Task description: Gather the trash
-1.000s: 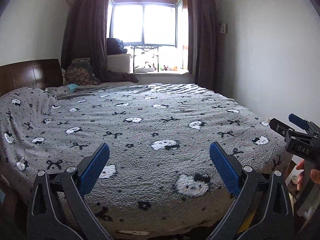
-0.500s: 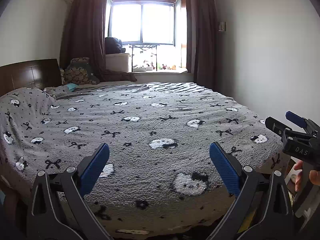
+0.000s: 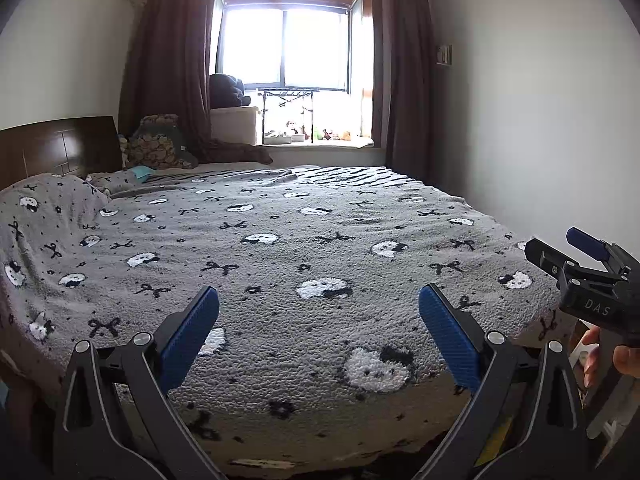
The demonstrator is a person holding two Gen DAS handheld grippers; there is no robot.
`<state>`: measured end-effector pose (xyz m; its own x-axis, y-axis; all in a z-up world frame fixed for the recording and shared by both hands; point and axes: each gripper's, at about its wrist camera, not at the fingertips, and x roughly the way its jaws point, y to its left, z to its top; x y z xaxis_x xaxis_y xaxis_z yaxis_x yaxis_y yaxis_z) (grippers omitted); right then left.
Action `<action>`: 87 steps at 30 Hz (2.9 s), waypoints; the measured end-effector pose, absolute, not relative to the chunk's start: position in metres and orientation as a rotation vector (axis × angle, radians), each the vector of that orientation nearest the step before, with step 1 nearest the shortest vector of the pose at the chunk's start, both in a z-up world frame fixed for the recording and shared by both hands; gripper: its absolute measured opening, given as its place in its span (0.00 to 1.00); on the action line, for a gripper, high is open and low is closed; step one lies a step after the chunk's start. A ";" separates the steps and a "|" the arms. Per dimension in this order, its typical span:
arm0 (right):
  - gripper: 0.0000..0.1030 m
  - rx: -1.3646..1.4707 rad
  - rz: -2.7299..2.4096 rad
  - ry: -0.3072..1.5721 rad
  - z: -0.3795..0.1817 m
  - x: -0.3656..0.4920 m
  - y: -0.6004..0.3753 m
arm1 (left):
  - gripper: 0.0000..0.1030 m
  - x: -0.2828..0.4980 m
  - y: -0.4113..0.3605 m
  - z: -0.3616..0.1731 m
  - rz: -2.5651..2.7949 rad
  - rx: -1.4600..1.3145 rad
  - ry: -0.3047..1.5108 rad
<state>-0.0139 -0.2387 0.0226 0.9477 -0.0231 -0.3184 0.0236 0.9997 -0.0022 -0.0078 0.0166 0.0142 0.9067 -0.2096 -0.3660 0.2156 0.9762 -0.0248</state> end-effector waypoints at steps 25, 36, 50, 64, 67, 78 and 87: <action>0.97 0.007 -0.010 0.325 0.023 -0.013 -0.236 | 0.92 -0.009 0.017 0.016 -0.208 0.009 0.374; 0.97 0.006 -0.006 0.324 0.024 -0.013 -0.234 | 0.92 -0.009 0.017 0.015 -0.203 0.007 0.375; 0.97 0.004 0.000 0.328 0.023 -0.013 -0.233 | 0.92 -0.009 0.019 0.016 -0.200 0.008 0.378; 0.97 -0.005 0.013 0.335 0.021 -0.013 -0.229 | 0.92 -0.008 0.021 0.016 -0.197 0.005 0.382; 0.97 -0.005 0.013 0.334 0.021 -0.013 -0.229 | 0.92 -0.008 0.023 0.016 -0.193 0.004 0.382; 0.97 -0.005 0.010 0.335 0.021 -0.012 -0.229 | 0.92 -0.009 0.024 0.017 -0.171 -0.001 0.377; 0.97 -0.005 0.010 0.337 0.020 -0.011 -0.230 | 0.92 -0.016 0.028 0.023 -0.185 -0.037 0.340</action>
<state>-0.0115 -0.2295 0.0202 0.9438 0.0093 -0.3305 -0.0109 0.9999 -0.0030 -0.0158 0.0284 0.0227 0.9262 -0.1865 -0.3278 0.1740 0.9824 -0.0672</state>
